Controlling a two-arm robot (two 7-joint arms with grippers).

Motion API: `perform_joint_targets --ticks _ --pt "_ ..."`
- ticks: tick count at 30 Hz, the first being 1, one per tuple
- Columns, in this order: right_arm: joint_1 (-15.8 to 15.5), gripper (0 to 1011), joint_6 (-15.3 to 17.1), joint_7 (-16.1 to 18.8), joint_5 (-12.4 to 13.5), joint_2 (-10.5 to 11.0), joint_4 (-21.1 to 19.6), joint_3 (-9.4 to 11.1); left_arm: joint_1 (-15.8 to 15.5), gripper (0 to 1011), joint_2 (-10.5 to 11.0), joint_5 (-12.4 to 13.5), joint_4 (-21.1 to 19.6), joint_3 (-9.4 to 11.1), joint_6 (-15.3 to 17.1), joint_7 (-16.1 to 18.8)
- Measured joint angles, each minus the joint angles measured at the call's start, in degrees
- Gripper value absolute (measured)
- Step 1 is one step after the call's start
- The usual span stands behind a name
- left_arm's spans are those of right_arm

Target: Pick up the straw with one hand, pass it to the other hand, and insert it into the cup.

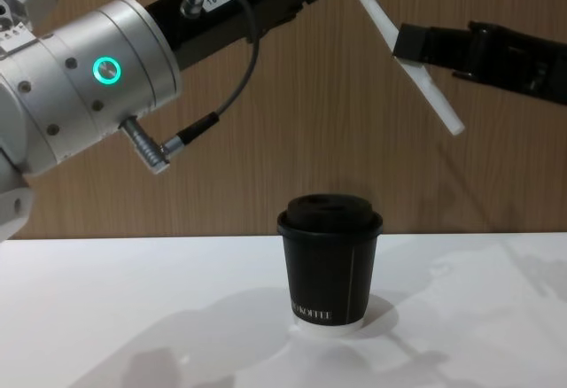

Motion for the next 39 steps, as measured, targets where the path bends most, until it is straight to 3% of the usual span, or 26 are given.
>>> perform_joint_targets --ticks 8,31,39 --pt "0.2 0 -0.2 0.0 0.3 0.4 0.0 -0.3 -0.5 885 0.0 -0.3 0.4 0.5 -0.4 -0.1" --pt "0.7 0 -0.4 -2.2 0.6 1.2 0.4 -0.4 -0.5 141 0.8 -0.8 -0.2 1.5 -1.8 0.1" --pt "0.8 0 -0.4 -3.0 0.7 1.4 0.5 -0.4 -0.2 70 1.2 -0.8 -0.8 1.8 -2.6 -0.1"
